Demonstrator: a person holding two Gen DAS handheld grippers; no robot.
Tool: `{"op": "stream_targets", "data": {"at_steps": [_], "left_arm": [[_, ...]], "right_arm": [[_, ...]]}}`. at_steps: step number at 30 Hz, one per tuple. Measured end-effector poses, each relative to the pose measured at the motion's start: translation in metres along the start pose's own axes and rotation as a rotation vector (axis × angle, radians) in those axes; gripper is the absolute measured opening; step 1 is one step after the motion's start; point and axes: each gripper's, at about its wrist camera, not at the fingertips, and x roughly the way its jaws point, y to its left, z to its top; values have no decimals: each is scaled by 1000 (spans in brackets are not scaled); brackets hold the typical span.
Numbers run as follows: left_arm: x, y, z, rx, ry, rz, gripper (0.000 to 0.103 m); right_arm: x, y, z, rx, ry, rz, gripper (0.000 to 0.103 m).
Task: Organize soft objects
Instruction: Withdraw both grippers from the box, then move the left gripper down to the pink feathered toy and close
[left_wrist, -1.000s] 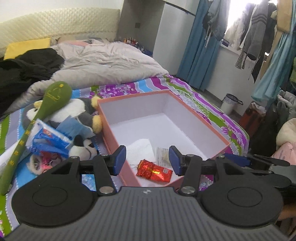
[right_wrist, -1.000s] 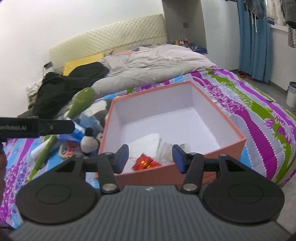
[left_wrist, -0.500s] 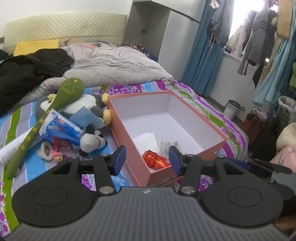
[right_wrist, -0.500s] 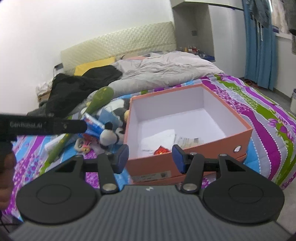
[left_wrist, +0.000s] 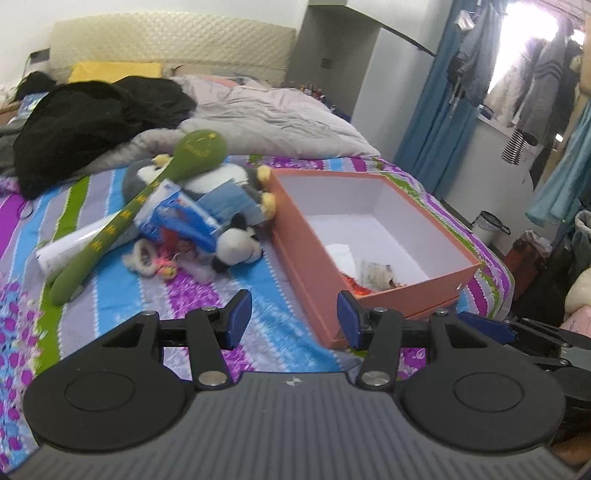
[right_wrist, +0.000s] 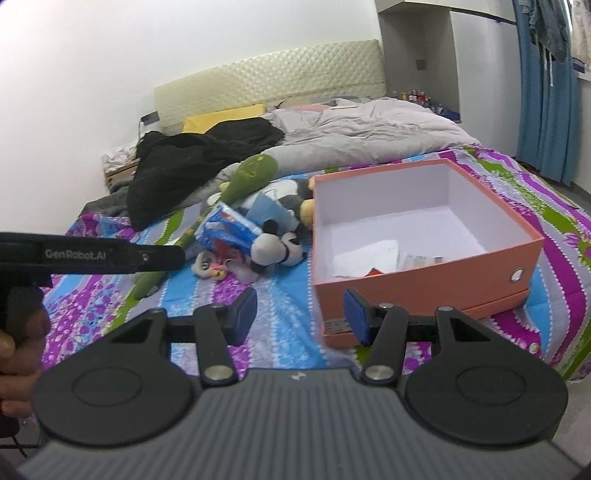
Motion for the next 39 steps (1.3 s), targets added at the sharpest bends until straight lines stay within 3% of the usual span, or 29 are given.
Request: {"op": "stream_targets", "data": {"at_steps": [10, 15, 39], "left_arm": [[-18, 33, -31, -52, 9, 64, 57], [-4, 58, -39, -96, 43, 85, 57], [184, 177, -6, -253, 95, 142, 55]], "right_arm": [[5, 28, -20, -62, 28, 49, 55], [35, 41, -27, -105, 87, 86, 55], [247, 58, -17, -111, 129, 155, 52]]}}
